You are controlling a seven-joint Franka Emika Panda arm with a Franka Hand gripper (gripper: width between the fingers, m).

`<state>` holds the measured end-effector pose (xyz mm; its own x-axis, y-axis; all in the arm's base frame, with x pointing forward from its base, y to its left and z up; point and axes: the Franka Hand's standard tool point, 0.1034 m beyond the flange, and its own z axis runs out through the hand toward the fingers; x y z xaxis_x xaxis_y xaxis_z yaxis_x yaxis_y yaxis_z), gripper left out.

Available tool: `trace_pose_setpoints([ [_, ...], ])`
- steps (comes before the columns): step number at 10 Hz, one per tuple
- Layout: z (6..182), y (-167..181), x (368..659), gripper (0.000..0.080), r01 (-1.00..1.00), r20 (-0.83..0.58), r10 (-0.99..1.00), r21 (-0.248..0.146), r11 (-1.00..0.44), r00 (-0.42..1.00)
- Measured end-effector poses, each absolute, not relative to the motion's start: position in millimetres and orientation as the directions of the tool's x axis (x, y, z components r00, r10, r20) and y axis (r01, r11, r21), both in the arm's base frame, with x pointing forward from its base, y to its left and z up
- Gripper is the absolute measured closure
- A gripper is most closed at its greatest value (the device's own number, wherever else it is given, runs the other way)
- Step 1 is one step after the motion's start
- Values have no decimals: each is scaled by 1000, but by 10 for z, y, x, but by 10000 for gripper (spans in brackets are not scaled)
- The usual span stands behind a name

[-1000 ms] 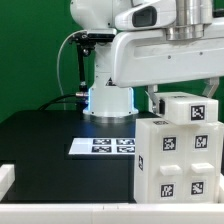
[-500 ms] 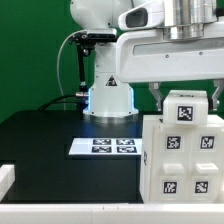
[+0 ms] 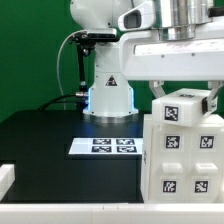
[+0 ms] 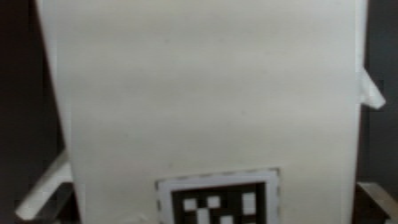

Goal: Assemble cabinet

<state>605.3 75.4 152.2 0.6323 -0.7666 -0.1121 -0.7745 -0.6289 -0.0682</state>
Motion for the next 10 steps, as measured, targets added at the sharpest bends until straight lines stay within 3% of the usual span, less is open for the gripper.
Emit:
trace_pose_setpoints([
  [1, 1534, 774, 6055, 245, -850, -117, -842, -58, -524, 527],
  [3, 1568, 817, 6125, 245, -929, -105, -924, -82, -361, 368],
  [6, 1577, 816, 6134, 245, -983, -148, -973, -68, -171, 179],
  [8, 1566, 785, 6068, 245, -998, -218, -974, -25, 65, -58],
  [10, 1549, 773, 6023, 245, -984, -228, -958, 2, 181, -176],
])
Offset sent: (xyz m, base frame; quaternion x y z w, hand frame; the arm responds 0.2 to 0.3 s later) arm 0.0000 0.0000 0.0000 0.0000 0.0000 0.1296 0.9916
